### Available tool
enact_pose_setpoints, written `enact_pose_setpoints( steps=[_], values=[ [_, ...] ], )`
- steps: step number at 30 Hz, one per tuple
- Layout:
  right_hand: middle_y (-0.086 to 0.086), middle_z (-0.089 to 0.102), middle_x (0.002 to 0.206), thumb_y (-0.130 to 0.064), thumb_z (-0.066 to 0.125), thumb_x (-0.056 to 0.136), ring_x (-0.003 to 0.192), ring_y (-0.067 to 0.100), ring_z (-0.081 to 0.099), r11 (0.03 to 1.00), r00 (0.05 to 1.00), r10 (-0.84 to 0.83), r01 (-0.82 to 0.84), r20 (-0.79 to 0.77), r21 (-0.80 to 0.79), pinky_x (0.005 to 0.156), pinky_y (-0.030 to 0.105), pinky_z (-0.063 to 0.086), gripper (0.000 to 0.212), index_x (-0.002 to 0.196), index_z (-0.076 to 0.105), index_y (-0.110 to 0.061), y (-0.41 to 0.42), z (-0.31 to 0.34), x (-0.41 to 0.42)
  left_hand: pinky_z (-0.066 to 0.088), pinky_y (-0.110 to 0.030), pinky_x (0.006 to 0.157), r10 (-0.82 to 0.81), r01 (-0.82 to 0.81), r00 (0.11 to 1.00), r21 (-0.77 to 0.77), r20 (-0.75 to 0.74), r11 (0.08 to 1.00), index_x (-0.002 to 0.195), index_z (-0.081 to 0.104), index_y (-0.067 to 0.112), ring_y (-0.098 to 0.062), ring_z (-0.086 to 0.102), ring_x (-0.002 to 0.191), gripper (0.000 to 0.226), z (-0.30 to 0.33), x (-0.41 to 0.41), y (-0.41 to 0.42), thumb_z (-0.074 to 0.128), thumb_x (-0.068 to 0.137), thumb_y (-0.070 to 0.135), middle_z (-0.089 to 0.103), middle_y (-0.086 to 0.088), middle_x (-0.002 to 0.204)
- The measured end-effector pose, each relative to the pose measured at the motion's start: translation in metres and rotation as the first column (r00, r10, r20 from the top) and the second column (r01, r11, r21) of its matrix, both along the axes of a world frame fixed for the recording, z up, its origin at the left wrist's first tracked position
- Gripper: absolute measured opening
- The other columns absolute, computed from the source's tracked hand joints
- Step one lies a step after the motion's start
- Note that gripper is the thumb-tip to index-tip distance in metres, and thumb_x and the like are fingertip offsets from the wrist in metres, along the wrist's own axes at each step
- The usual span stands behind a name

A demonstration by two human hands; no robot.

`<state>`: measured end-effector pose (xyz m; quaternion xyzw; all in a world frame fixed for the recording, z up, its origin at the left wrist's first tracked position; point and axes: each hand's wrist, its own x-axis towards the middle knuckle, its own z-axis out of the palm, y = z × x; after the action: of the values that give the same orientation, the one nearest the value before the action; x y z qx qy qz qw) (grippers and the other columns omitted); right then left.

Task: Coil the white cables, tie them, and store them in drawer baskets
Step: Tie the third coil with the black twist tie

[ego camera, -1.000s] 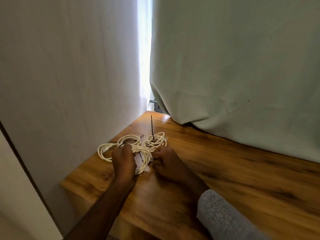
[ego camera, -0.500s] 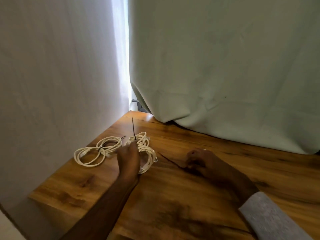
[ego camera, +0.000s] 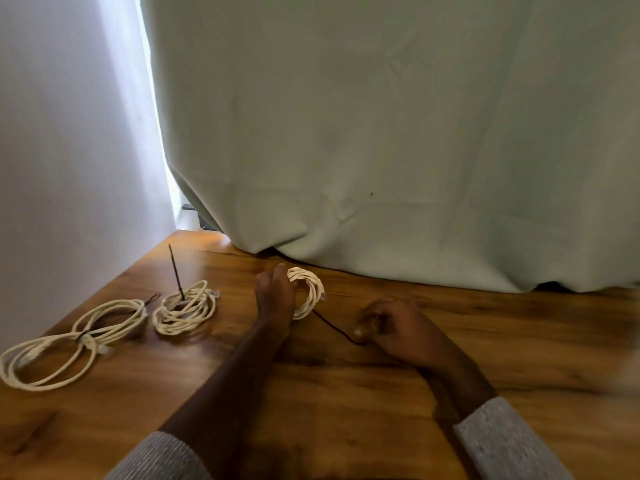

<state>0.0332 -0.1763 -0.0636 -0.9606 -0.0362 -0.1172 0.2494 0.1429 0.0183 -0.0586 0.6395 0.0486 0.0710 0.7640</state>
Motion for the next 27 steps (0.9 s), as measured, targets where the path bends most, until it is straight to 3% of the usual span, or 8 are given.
enact_pose_setpoints(
  steps=[3, 10, 19, 23, 27],
  values=[
    [-0.017, 0.061, 0.096, -0.045, 0.075, 0.084, 0.086, 0.002, 0.057, 0.990, 0.997, -0.060, 0.053, -0.051, -0.132, 0.080, 0.030, 0.055, 0.018, 0.097, 0.072, -0.033, 0.012, -0.003, 0.007, 0.041, -0.032, 0.053, -0.003, 0.003, 1.000, -0.022, 0.010, 1.000, 0.071, 0.060, 0.004, -0.019, 0.051, 0.059, 0.029, -0.003, 0.013, -0.006, 0.046, 0.095, 0.012, 0.055, -0.008, 0.065],
    [-0.013, 0.060, 0.101, -0.033, 0.058, 0.091, 0.101, 0.012, 0.055, 0.939, 0.987, -0.152, 0.159, 0.046, -0.304, 0.096, 0.040, 0.043, 0.005, 0.093, 0.063, -0.031, 0.022, -0.008, 0.012, 0.041, -0.038, 0.057, -0.015, 0.016, 1.000, -0.032, 0.019, 0.999, 0.070, 0.061, 0.006, -0.022, 0.051, 0.061, 0.028, -0.008, 0.025, -0.009, 0.047, 0.093, 0.014, 0.055, -0.007, 0.065],
    [-0.019, 0.055, 0.082, -0.045, 0.045, 0.080, 0.087, 0.007, 0.050, 0.965, 0.933, -0.152, 0.212, 0.325, -0.157, 0.085, 0.040, 0.036, 0.009, 0.078, 0.049, -0.037, 0.026, -0.002, 0.001, 0.038, -0.034, 0.054, -0.021, 0.016, 0.999, -0.095, -0.047, 0.995, 0.068, 0.061, 0.009, -0.022, 0.050, 0.059, 0.031, -0.004, 0.029, -0.003, 0.047, 0.095, 0.017, 0.057, -0.005, 0.062],
    [-0.016, 0.057, 0.077, -0.043, 0.050, 0.079, 0.078, 0.008, 0.051, 0.958, 0.921, -0.145, 0.223, 0.361, -0.182, 0.086, 0.038, 0.033, 0.010, 0.079, 0.053, -0.034, 0.037, 0.000, 0.000, 0.040, -0.036, 0.056, -0.029, 0.026, 0.999, -0.097, -0.036, 0.995, 0.070, 0.062, 0.009, -0.024, 0.053, 0.062, 0.029, -0.005, 0.025, -0.006, 0.048, 0.094, 0.017, 0.059, -0.005, 0.064],
    [-0.015, 0.053, 0.069, -0.036, 0.067, 0.081, 0.070, 0.006, 0.047, 0.926, 0.903, -0.213, 0.308, 0.372, -0.218, 0.087, 0.036, 0.030, 0.015, 0.078, 0.052, -0.035, 0.043, -0.002, 0.005, 0.040, -0.034, 0.055, -0.010, 0.008, 1.000, -0.081, -0.023, 0.997, 0.069, 0.062, 0.009, -0.021, 0.052, 0.059, 0.029, -0.005, 0.020, -0.010, 0.048, 0.094, 0.015, 0.058, -0.004, 0.062]
  ],
)
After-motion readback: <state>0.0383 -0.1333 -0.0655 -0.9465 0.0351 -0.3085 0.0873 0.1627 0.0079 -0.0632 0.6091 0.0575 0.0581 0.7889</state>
